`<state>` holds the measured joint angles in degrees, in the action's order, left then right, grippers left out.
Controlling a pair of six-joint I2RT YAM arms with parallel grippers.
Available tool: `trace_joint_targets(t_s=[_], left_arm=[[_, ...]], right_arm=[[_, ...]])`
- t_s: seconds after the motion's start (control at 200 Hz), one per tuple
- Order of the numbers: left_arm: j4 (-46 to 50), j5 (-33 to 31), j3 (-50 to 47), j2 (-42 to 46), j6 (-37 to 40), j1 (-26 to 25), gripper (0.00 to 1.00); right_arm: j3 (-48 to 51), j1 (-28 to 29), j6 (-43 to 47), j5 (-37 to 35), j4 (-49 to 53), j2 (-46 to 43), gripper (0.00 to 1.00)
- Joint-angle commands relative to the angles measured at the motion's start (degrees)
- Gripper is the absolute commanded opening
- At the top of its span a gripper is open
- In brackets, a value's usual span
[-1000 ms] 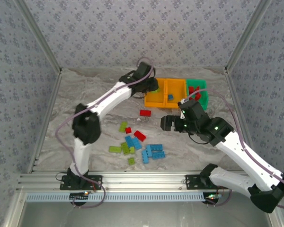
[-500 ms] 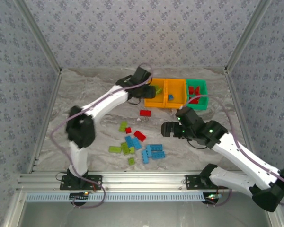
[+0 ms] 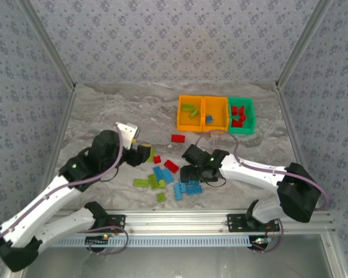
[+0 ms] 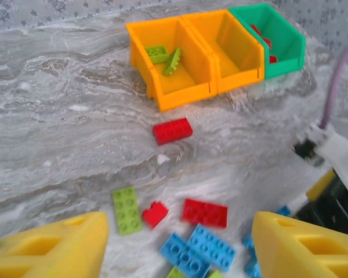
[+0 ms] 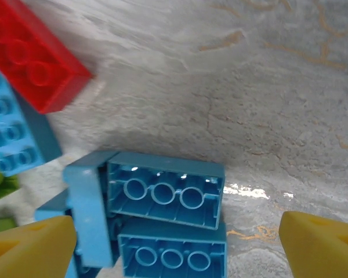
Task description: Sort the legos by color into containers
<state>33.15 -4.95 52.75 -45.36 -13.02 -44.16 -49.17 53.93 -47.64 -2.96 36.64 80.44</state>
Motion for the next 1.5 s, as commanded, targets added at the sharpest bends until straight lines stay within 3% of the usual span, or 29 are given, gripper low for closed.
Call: trace_joint_targets(t_s=[0.0,0.135,0.415,0.675,1.214,1.359,1.494], left_arm=[[4.56,1.08,-1.79,4.06,7.68,-0.07,0.71],[2.34,1.39,-3.61,4.58,7.86,-0.08,0.73],[-0.87,3.07,-3.16,-1.04,7.67,-0.01,0.79],[-1.11,2.67,-3.69,-1.05,7.21,-0.05,0.82],[-1.61,2.34,-3.56,-1.32,6.10,-0.05,0.84],[-2.07,2.53,-3.61,-1.28,5.55,-0.05,0.84],[-1.83,3.19,-3.28,-1.52,4.98,-0.07,0.84]], right_arm=[[1.05,0.76,-3.10,-0.34,-3.50,1.19,0.94],[3.87,-0.96,-6.52,-3.07,-3.93,1.67,0.69],[6.05,-1.28,-6.89,-2.66,-7.40,4.64,0.66],[8.54,-3.73,-9.22,-5.53,-7.57,5.15,0.41],[7.98,-7.64,-8.83,-9.75,-0.08,-11.22,0.34],[3.90,-13.69,-2.85,-11.52,1.48,-15.64,0.35],[-0.96,-20.00,4.50,-7.18,2.56,-12.24,0.38]])
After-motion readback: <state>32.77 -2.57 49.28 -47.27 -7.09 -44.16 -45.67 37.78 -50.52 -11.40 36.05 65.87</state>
